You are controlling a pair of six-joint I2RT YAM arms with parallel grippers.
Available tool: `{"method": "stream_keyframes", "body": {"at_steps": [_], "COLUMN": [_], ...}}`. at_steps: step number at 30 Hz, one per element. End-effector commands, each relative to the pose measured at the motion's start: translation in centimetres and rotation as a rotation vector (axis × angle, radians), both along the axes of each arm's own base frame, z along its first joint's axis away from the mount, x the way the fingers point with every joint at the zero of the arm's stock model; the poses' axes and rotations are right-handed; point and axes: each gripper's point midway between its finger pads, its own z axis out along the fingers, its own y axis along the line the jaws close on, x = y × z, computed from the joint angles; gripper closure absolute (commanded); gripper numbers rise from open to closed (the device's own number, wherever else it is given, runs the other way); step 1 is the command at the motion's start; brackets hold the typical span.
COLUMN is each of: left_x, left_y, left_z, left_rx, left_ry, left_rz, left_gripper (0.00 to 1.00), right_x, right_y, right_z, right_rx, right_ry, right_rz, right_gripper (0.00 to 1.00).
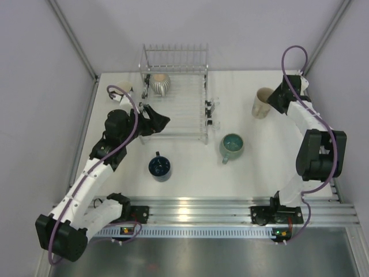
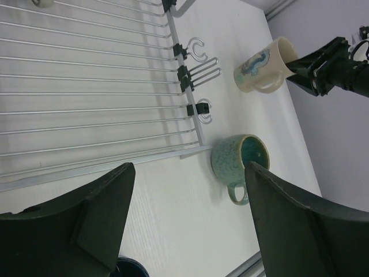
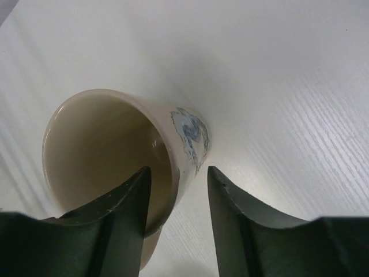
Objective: Load the cups into the dish rack
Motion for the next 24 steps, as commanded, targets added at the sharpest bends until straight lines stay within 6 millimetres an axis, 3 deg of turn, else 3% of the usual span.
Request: {"method": "stream_keyframes", "body": {"at_steps": [1, 7, 9, 12, 15, 19, 24], "left_x": [0.5, 0.3, 0.3, -0.1, -0.5, -0.8, -1.4], "left_y": [1.2, -0.1, -0.4, -1.2, -1.8, -2.2, -3.3], "left_z": [3.3, 3.3, 2.8, 2.6, 3.0, 3.4, 4.4], "left_rx": [0.013, -0.01, -0.017, -0.02, -0.027, -0.035, -0.09], "left_ry": [-0.096, -0.068, -0.051, -0.048, -0.056, -0.064, -0.094], "left_rz": [0.064, -0.009, -0.023, -0.079, -0.129, -0.161, -0.226], "left_gripper": [0.18, 0.21, 0.22, 0.22, 0.23, 0.23, 0.22], "right_x": [0.3, 0.0, -0.2, -0.5, -1.0, -2.9, -4.7], "right_y": [-1.1, -1.3, -1.2, -0.9, -0.5, -0.1, 1.3], "right_z": [-0.4, -0.6, -0.3, 1.4, 4.3, 8.2, 11.2], "right_rx": [-0.028, -0.019, -0.015, -0.008, 0.004, 0.01, 0.057], "right_ry": [-0.013, -0.019, -0.027, -0.059, -0.129, -0.228, -0.331], "right_rz": [0.0, 0.019, 0.026, 0.037, 0.047, 0.046, 0.082], "right_gripper": [0.59, 0.85, 1.0, 1.0, 1.0, 1.0, 1.0]}}
